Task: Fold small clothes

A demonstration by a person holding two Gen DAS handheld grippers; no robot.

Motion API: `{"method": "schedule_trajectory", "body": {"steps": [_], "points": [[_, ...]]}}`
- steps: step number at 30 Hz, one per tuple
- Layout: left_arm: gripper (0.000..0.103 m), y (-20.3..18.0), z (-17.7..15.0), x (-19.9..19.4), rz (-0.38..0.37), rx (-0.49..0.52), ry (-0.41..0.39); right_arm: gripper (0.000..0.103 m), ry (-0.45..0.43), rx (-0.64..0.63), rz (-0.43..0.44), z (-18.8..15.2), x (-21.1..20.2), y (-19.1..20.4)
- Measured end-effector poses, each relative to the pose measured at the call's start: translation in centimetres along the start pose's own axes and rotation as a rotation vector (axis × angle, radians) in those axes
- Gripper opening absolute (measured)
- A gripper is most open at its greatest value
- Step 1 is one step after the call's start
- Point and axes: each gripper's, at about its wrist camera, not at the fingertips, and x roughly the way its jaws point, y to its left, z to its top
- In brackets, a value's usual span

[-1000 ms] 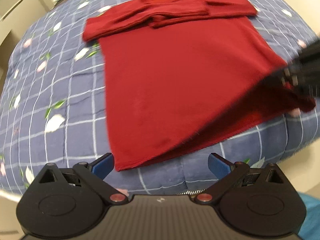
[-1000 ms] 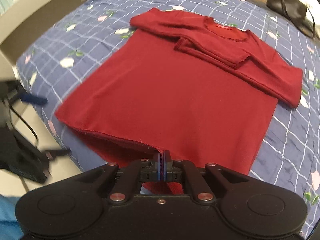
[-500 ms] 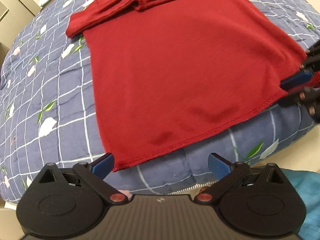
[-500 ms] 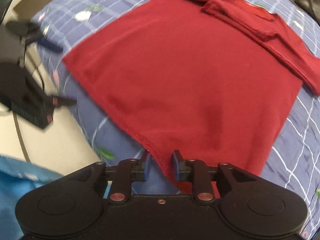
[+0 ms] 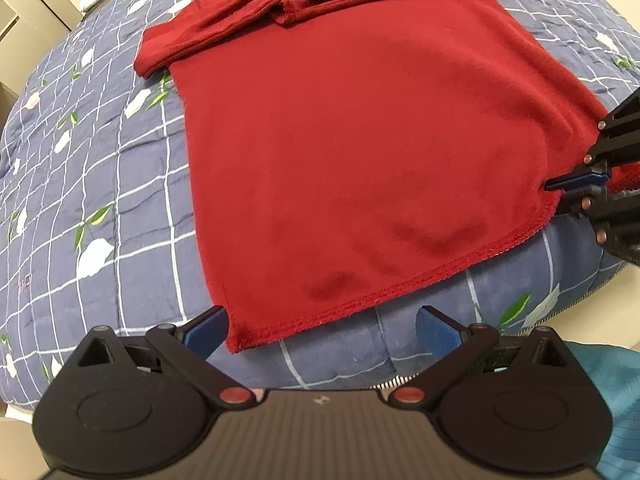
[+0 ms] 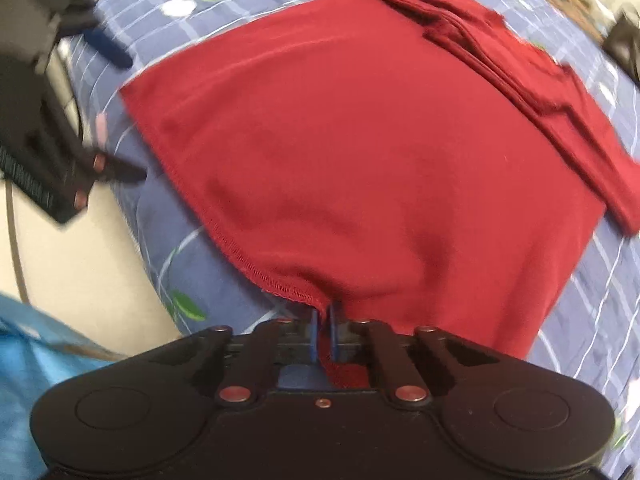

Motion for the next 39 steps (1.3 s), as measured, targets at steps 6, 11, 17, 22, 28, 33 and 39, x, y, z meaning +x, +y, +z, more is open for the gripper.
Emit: {"method": "schedule_trajectory", "body": {"steps": [6, 11, 17, 22, 28, 33, 39], "points": [[0.102, -1.1, 0.3, -0.3, -0.008, 0.039, -0.032, 0.002, -0.008, 0.302, 0.12, 1.9, -1.8, -3.9], [0.102, -2.5, 0.7, -0.3, 0.022, 0.098, -0.06, 0.002, -0.048, 0.482, 0.199, 3.7, -3.9, -7.1], [0.1, -2.1, 2.4, 1.4, 0.065, 0.114, -0.024, 0.002, -0.062, 0.562, 0.251, 4.4, -4.6, -9.0], [0.085, -1.1, 2.9, 2.3, 0.09, 0.156, -0.018, 0.002, -0.071, 0.571, 0.257, 4.5, -5.0, -9.4], [0.029, 0.2, 2.6, 2.5, 0.153, 0.21, -0.014, 0.002, -0.091, 0.563, 0.25, 4.1, -5.4, -9.7], [0.005, 2.5, 3.2, 0.5, 0.116, 0.146, -0.061, 0.003, -0.098, 0.51, 0.225, 3.4, -5.6, -8.9], [0.004, 4.1, 6.3, -2.5, 0.097, 0.076, -0.122, 0.018, -0.08, 0.485, 0.206, 2.2, -5.2, -7.4]]}}
